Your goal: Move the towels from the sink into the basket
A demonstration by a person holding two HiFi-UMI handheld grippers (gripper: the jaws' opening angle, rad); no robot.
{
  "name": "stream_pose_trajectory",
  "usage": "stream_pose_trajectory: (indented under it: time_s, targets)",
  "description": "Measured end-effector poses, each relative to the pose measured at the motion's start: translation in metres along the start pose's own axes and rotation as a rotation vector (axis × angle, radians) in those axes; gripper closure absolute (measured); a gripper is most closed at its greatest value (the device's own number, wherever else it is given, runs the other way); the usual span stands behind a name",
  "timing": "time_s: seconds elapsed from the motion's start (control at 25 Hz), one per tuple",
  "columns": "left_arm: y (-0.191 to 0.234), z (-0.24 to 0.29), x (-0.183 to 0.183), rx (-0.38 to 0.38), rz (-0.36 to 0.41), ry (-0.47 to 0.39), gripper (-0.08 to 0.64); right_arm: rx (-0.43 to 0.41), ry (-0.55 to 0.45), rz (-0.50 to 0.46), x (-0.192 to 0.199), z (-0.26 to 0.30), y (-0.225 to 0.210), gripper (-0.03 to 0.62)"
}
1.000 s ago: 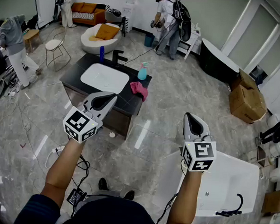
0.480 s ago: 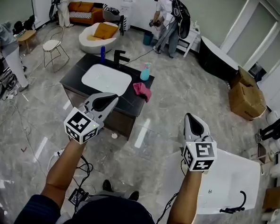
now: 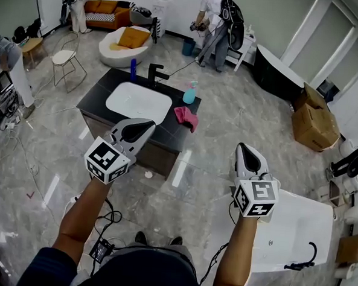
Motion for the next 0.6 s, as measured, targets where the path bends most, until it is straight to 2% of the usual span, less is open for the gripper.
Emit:
stream_pose_trajectory:
  time_s: [0.24, 0.6]
  targets:
    - [0.012, 0.013, 0.012, -0.002, -0.006, 0.015, 0.554, -0.021, 0.010, 0.002, 0.003, 0.031, -0.008, 0.583]
    - [0.031, 0.047, 0.018, -0.058, 0.003, 0.060, 0.554, -0.086, 0.011, 0.016, 0.004, 0.088, -0.046, 0.583]
Point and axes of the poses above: the fingertips, and each gripper's own axes: z forward along the fingers, y to its left, x out of its underside, the point moved 10 cm from there along -z, backward along the fingers, and after that the axes turned 11 degrees about z, right-handed, at the moved point
